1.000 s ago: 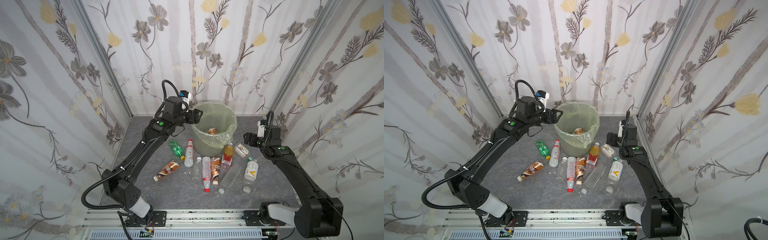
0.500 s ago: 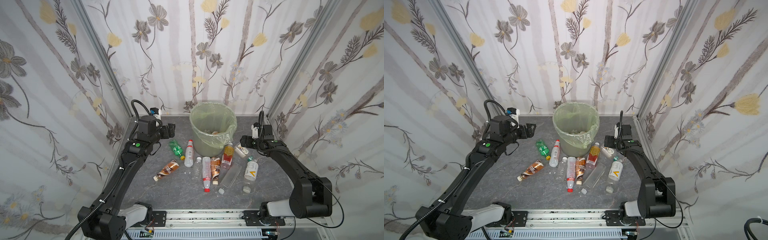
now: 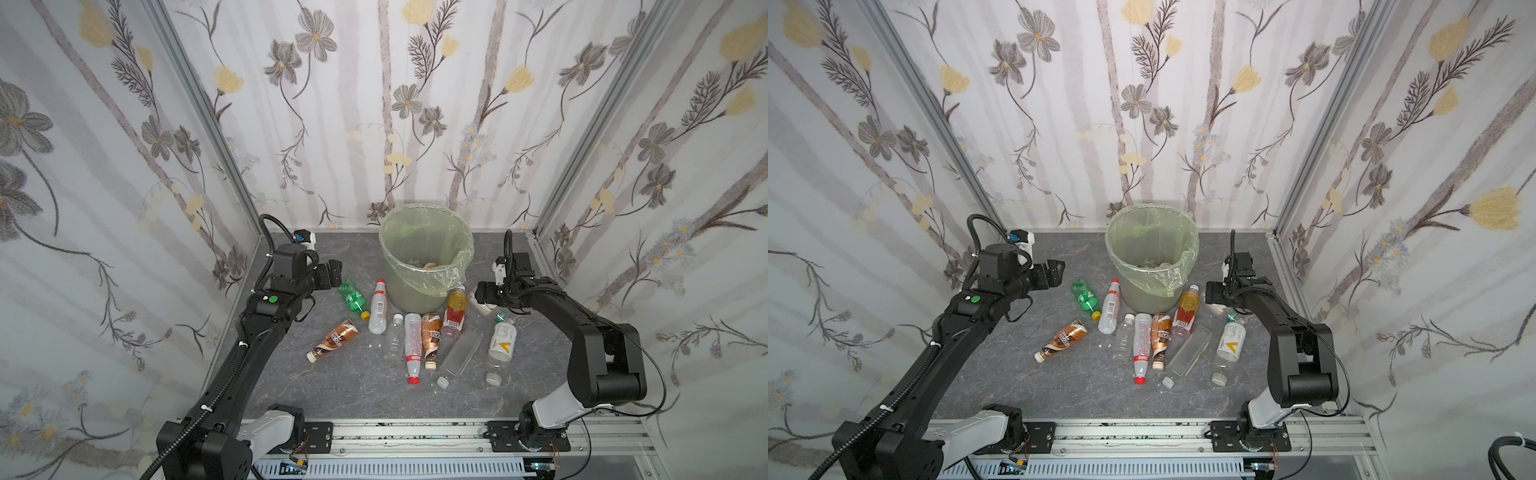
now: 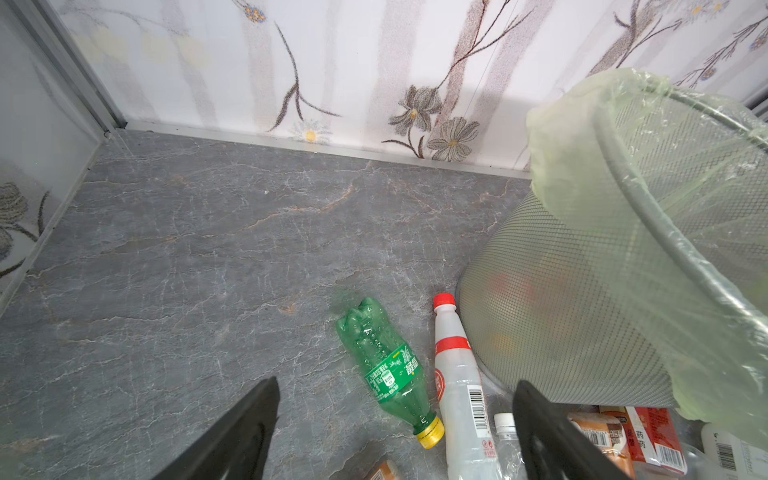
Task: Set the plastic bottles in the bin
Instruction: 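Withdraw the left arm while the right gripper lowers onto the crane-label bottle, then close the right gripper on the clear crane-label bottle and lift it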
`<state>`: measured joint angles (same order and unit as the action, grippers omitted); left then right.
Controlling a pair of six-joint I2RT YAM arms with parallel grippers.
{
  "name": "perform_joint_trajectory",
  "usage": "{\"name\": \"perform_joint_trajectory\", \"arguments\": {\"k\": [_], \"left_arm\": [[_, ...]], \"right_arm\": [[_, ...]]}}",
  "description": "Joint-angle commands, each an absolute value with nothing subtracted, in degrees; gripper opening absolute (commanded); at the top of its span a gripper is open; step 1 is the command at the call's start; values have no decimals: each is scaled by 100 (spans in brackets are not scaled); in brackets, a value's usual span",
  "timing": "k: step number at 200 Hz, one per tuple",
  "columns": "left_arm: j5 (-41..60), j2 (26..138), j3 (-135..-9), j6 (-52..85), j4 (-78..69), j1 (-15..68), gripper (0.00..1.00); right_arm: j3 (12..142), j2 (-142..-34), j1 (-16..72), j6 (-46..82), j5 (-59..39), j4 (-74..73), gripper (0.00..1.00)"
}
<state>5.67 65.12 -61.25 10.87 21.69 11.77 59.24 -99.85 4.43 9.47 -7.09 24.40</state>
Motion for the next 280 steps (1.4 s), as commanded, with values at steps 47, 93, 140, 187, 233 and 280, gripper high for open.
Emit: {"name": "perform_joint_trajectory", "arguments": {"k": [47,93,140,187,233,280], "left_arm": [[561,6510,-6047,958,2056,1117,90],[571,6513,-6051,980,2056,1107,90],[543,6458,-6002,1011,2057,1110,90],[550,6445,-5955,1050,2057,1107,90],[545,6425,-5931,1029,2054,1107,90],[365,6373,-5802,970,2065,1108,90]], "right_arm": [[5999,-10382,448,914,-830,2286,86],[6123,-10653,464,1013,-585,2215,82],[6240,-10822,466,1096,-367,2080,78],[6232,-10959,466,1149,-200,1962,73],[6107,-10880,509,1229,299,1858,60],[6020,-10494,509,1296,439,1661,52]]}}
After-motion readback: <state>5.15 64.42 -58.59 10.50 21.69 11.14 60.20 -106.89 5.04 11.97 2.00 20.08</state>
